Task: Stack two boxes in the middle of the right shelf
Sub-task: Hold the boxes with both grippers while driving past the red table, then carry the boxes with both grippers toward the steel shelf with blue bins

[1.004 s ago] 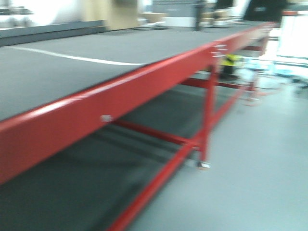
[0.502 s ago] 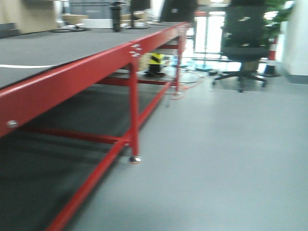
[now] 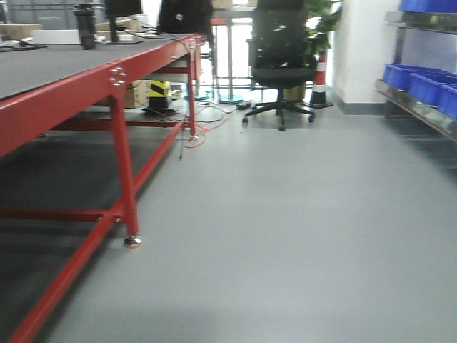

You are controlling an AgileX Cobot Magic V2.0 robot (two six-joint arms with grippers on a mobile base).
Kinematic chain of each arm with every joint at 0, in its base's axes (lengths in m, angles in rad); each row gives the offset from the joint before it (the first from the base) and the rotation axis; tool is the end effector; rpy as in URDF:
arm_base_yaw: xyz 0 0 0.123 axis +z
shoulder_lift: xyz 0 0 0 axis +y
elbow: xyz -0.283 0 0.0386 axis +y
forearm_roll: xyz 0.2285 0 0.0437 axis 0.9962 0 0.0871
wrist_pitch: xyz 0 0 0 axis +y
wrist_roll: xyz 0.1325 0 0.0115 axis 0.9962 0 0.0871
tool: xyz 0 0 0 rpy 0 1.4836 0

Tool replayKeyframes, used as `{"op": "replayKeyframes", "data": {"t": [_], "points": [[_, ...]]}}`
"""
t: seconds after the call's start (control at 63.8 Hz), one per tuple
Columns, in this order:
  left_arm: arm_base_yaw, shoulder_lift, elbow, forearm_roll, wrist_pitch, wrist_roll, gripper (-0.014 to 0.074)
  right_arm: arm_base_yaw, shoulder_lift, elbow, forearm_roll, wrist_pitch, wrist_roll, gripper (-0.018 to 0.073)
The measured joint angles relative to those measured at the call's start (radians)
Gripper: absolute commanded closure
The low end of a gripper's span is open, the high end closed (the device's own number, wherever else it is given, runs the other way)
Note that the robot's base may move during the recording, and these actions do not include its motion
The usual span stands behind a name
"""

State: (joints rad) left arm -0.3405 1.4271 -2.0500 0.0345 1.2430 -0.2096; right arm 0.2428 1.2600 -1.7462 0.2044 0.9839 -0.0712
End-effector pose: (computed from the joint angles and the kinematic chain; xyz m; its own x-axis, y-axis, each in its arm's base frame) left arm 0.2581 -0.0868 0.5098 -0.5299 -0.0213 -0.8478 0.2068 0.9662 -0.1536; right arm 0.2397 0.0825 0.4984 -0.3950 -0.0541 -0.9171 -0.3713 0.9225 0.1055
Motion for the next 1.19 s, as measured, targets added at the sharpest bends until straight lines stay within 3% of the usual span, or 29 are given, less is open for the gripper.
{"op": "replayKeyframes", "data": {"t": [1.192], "points": [[0.000, 0.000, 0.000, 0.000, 0.000, 0.000, 0.0708, 0.000, 0.000, 0.000, 0.000, 0.001, 0.000, 0.0712]]}}
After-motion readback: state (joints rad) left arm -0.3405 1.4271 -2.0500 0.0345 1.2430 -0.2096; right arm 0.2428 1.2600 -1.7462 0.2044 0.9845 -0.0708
